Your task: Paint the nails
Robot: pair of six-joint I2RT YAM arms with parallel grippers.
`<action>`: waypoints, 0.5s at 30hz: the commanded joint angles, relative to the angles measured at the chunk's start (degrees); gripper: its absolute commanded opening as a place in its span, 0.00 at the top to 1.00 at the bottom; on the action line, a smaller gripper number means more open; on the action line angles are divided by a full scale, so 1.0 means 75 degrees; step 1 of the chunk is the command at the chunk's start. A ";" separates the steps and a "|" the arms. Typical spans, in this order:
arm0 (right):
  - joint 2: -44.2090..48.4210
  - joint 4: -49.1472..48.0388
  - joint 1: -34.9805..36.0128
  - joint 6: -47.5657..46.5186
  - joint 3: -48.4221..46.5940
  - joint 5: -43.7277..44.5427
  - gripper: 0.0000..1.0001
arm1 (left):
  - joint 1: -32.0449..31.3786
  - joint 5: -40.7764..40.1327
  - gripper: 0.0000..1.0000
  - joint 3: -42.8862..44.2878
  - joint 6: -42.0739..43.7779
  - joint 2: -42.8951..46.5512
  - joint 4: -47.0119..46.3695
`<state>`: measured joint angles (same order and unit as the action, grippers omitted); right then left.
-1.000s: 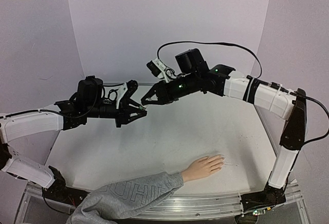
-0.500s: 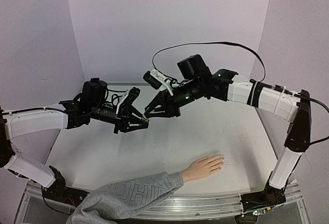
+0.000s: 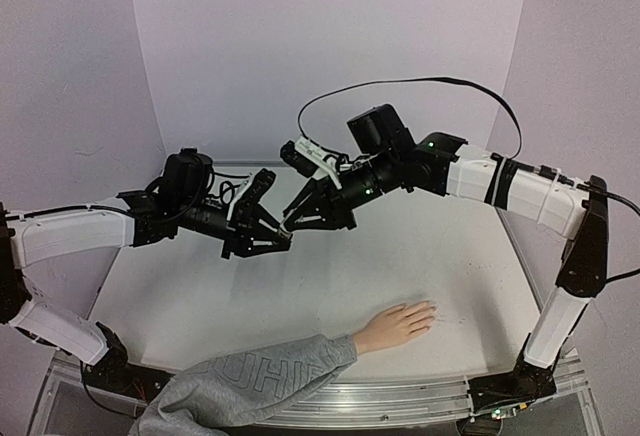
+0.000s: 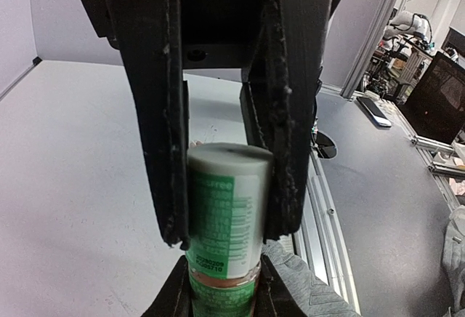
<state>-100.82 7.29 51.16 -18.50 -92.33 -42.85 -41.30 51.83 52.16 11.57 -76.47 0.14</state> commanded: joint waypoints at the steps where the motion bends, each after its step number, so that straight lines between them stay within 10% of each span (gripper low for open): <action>1: 0.0540 0.0214 -0.0024 -0.0612 -0.0107 -0.0312 1.00 | 0.0010 0.0384 1.00 0.0283 0.0250 -0.0035 0.0294; 6: 0.0315 0.0514 -0.0012 -0.0688 -0.0252 -0.0341 1.00 | 0.0010 0.0290 1.00 0.0341 0.0247 0.0002 0.0414; 11: 0.0205 0.0199 -0.0024 0.0805 -0.0460 0.1133 0.27 | -0.0010 -0.1161 1.00 0.0310 0.0226 0.0257 0.0415; 15: 0.0287 -0.0186 -0.0178 0.2777 -0.0446 0.2392 0.04 | -0.0223 -0.3304 1.00 0.0254 0.0482 0.0503 0.0384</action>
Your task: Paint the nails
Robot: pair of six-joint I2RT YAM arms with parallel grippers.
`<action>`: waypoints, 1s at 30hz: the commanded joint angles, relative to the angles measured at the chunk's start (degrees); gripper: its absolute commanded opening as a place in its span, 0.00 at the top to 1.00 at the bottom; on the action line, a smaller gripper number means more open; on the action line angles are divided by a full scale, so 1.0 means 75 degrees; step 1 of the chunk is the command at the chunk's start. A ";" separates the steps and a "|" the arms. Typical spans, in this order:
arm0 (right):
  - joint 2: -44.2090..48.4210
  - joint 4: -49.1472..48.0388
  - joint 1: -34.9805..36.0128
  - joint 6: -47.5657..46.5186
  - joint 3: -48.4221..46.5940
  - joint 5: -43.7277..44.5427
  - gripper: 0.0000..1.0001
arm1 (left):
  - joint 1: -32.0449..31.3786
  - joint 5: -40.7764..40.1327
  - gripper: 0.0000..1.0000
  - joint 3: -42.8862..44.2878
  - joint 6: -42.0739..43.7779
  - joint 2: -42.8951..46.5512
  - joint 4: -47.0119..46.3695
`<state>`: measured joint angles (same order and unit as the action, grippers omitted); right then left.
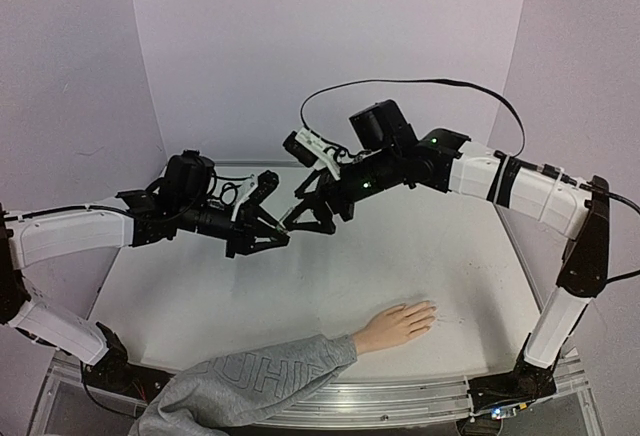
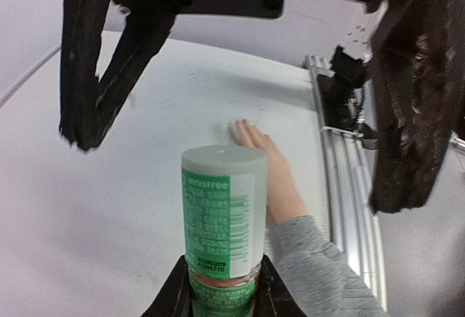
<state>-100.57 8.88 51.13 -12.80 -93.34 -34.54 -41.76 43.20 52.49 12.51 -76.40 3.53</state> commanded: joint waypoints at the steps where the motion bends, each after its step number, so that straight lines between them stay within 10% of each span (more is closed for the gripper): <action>1: 0.0321 -0.0499 -0.0222 0.2565 -0.0246 0.1586 0.02 | -0.0275 -0.2722 1.00 0.0197 0.0411 0.0560 -0.0102; 12: 0.0033 -0.2217 -0.0254 0.6455 -0.0020 0.0868 0.19 | -0.0769 -0.5667 1.00 -0.0002 0.0599 0.0905 -0.0903; 30: -0.0912 -0.2403 -0.0212 0.6680 -0.0709 0.0202 0.37 | -0.0863 -0.6076 1.00 -0.0126 0.0573 0.0933 -0.0910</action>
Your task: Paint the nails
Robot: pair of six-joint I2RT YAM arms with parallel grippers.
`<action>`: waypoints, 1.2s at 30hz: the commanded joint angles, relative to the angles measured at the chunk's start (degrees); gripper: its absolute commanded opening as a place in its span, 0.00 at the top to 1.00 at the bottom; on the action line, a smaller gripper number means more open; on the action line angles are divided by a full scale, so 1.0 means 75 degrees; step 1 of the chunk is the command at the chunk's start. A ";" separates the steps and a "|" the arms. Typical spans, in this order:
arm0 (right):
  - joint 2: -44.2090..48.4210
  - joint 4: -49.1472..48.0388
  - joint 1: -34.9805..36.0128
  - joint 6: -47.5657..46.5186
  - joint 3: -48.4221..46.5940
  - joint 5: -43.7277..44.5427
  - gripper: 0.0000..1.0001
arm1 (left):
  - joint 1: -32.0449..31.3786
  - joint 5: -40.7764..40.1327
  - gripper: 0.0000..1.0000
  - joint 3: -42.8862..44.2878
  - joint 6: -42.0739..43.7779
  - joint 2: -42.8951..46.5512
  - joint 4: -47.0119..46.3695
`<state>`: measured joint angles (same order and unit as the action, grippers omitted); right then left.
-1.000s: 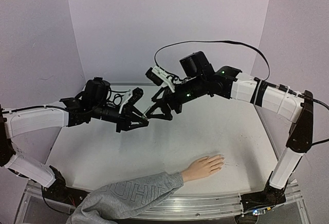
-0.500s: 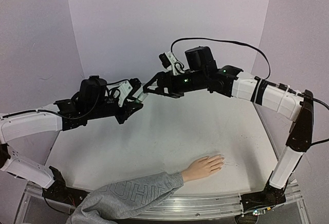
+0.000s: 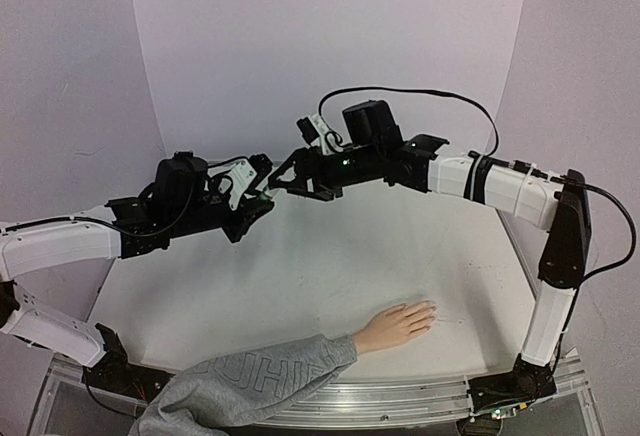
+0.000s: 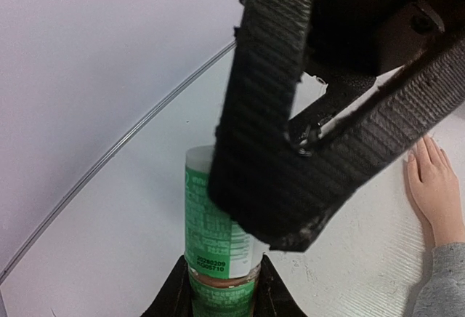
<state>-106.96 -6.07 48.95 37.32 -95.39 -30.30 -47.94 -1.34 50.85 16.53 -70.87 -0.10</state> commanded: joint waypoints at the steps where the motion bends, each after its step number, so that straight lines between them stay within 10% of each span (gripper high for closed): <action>1: -0.0083 -0.0413 0.0074 -0.0032 -0.0439 -0.0401 0.39 | -0.0041 -0.0137 1.00 0.0088 0.0034 0.0194 -0.0427; 15: -0.0465 -0.0399 0.0072 -0.0133 -0.0750 -0.0618 0.60 | -0.0041 -0.0071 1.00 0.0064 0.0057 0.0214 -0.0421; 22: -0.0458 -0.0345 0.0071 -0.0473 -0.0791 -0.0662 0.91 | -0.0053 0.0133 1.00 0.0032 0.0041 0.0239 -0.0431; 36: 0.0562 0.0804 0.0072 -0.5395 -0.0015 -0.1672 1.00 | 0.0064 0.2974 1.00 -0.0119 0.0160 0.0300 -0.0195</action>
<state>-107.13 -1.28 49.21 8.71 -95.59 -38.72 -47.42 11.94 49.74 16.60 -70.13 0.51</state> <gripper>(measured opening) 0.227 0.229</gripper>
